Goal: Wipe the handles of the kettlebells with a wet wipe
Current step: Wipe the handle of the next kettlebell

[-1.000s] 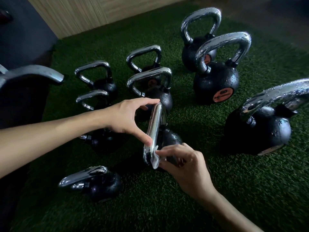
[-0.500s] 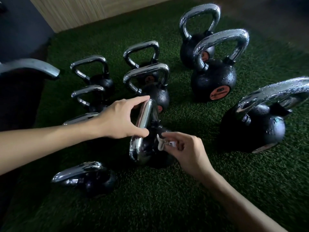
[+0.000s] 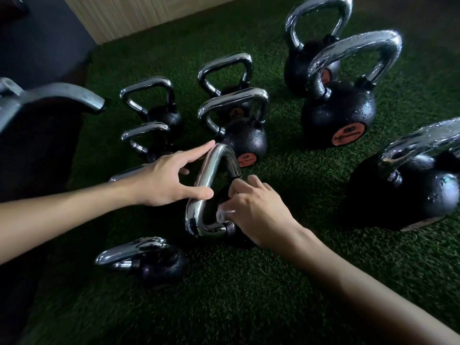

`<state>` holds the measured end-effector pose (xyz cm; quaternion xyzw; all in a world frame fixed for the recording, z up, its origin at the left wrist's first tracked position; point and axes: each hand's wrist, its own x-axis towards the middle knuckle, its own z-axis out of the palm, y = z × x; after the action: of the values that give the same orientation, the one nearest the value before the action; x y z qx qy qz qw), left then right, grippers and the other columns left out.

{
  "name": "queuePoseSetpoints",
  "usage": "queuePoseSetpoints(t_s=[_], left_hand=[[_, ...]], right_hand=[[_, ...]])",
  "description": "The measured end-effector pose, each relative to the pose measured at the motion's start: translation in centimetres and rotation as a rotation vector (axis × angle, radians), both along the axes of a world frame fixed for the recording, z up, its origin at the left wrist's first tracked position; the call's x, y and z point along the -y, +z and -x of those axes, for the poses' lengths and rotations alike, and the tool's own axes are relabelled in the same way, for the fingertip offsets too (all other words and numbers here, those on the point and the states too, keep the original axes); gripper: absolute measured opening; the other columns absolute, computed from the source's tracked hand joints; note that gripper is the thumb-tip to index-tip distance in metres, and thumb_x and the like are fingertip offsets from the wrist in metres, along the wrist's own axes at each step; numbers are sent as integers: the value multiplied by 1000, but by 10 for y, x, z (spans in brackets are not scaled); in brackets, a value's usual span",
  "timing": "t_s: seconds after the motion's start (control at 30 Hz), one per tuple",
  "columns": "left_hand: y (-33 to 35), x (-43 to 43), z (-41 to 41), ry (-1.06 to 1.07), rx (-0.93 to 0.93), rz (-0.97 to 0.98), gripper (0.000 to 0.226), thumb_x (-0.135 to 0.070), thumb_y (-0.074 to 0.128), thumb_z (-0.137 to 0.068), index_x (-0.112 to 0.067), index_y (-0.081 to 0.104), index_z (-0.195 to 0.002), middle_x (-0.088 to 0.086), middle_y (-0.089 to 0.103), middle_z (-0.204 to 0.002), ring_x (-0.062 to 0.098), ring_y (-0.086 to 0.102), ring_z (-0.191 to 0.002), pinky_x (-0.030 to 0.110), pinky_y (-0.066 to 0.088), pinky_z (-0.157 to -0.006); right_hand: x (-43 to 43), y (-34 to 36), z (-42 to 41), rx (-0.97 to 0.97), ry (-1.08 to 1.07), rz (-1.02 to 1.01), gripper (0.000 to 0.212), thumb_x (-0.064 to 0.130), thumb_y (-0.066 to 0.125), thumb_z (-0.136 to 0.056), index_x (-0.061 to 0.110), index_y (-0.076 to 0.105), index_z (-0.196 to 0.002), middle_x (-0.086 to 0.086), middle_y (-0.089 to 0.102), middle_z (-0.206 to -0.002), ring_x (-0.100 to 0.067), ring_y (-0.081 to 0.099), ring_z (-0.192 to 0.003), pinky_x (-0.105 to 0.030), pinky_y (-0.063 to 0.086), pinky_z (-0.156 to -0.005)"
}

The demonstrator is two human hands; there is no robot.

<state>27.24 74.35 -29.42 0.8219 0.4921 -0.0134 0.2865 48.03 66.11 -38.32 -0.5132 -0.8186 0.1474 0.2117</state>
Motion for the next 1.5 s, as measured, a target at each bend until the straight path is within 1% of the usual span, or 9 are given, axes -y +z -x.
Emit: queuePoseSetpoints(t_s=[0.2,0.37,0.53,0.8,1.07,1.2,1.3,1.37,1.5], left_hand=[[-3,-1,-1,-35,23,27,103,-82,69,-65,-69,10,-149,-18,32,-162,2,36,-144,35,44,-113],[8,-5,-3,-57,-58,40,107,-82,73,-63,-67,13,-150,-14,36,-157,-1,36,-135,27,33,-114],[19,-6,-10,-70,-101,43,107,-78,74,-60,-66,15,-149,-13,30,-161,-3,32,-132,31,31,-115],[18,-8,-6,-68,-96,43,107,-70,77,-64,-61,18,-153,-12,32,-160,-4,31,-135,27,29,-111],[13,5,-8,-5,26,-47,98,-69,79,-62,-57,34,-150,-19,43,-155,-5,44,-133,32,42,-112],[2,37,-8,135,222,-198,66,-71,76,-65,-60,59,-127,-28,65,-121,-4,64,-98,30,53,-81],[5,49,-22,139,221,-244,60,-76,76,-65,-60,62,-121,-31,66,-115,0,65,-90,33,57,-80],[6,53,-36,116,188,-276,59,-73,76,-67,-60,62,-123,-31,66,-113,-1,65,-85,35,57,-78],[8,59,-53,71,97,-340,62,-71,74,-71,-56,61,-129,-31,63,-113,-5,60,-84,22,50,-70]], right_hand=[[-5,1,3,-116,75,158,19,20,70,-92,35,80,-97,9,64,-96,-18,56,-95,-37,52,-84],[-11,12,4,-412,198,443,12,29,75,-92,24,79,-101,18,66,-81,9,59,-73,-9,41,-68],[-12,6,0,-362,143,421,17,42,75,-88,37,79,-104,9,76,-90,-3,69,-84,-29,55,-81],[4,0,14,-772,-48,514,13,25,82,-85,22,82,-98,7,79,-85,2,68,-72,-17,52,-69],[13,0,29,-1340,-263,796,17,14,80,-86,6,78,-101,-14,79,-97,-25,74,-89,-46,58,-93],[18,-5,21,-1494,-293,860,31,18,80,-80,1,76,-105,-22,77,-101,-37,72,-96,-55,56,-95],[19,-2,10,-1606,-304,887,32,9,75,-84,-5,72,-114,-22,77,-93,-27,74,-80,-36,64,-70],[19,2,2,-1653,-342,889,29,1,67,-93,-10,67,-120,-14,74,-79,-10,68,-54,-18,51,-44],[22,3,-11,-1751,-347,858,31,-3,60,-97,-16,61,-125,-5,70,-66,-1,56,-37,-11,40,-35]])
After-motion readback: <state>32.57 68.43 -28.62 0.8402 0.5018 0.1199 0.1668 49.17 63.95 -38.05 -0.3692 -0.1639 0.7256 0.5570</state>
